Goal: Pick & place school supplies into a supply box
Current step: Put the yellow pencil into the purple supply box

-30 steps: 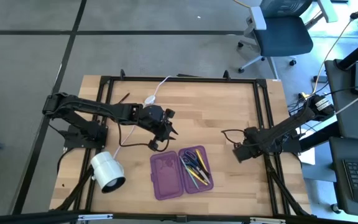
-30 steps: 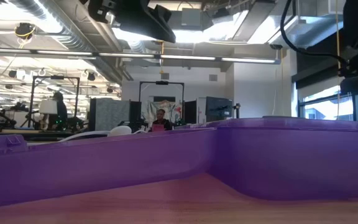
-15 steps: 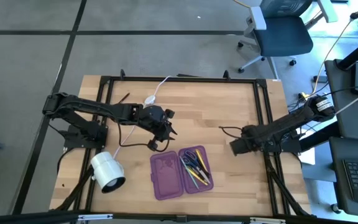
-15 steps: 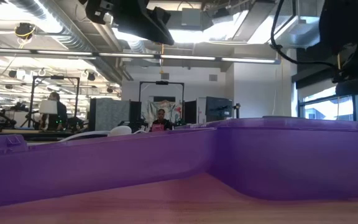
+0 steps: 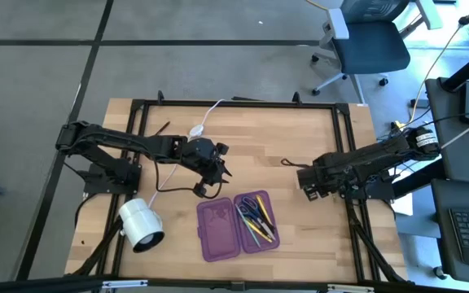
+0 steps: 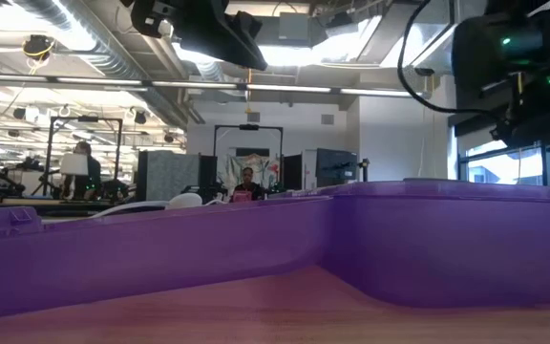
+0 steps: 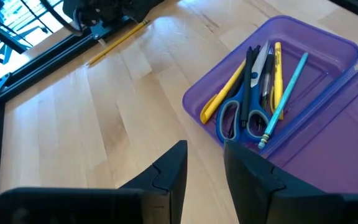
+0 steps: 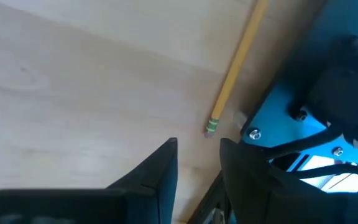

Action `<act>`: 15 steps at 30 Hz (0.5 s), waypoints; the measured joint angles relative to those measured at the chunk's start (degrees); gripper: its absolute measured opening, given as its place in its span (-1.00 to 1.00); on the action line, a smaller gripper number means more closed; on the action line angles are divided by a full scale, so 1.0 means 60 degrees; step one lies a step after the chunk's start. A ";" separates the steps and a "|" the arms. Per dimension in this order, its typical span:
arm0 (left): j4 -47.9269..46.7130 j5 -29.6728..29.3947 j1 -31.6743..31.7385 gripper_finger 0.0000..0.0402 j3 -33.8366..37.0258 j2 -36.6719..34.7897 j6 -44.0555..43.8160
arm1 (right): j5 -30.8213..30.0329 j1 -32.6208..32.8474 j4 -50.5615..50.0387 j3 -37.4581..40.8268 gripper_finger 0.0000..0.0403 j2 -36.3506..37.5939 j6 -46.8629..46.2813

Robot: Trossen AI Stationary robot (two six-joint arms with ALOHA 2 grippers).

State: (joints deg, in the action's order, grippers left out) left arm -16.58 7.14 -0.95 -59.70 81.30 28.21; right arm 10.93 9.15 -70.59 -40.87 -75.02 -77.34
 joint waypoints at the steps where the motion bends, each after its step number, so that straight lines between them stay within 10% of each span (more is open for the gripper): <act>1: 0.0000 -0.0002 0.0000 -0.51 -0.0002 0.0000 0.0000 | 0.0030 -0.0169 0.0002 0.0000 -0.38 0.0000 0.0252; 15: 0.0007 -0.0004 0.0000 -0.51 -0.0004 0.0000 0.0000 | -0.0043 -0.2488 0.0040 -0.0002 -0.38 -0.0002 0.3272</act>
State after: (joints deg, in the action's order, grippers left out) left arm -16.53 7.11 -0.95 -59.72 81.30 28.21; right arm 10.68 -5.77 -70.35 -40.88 -75.04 -57.71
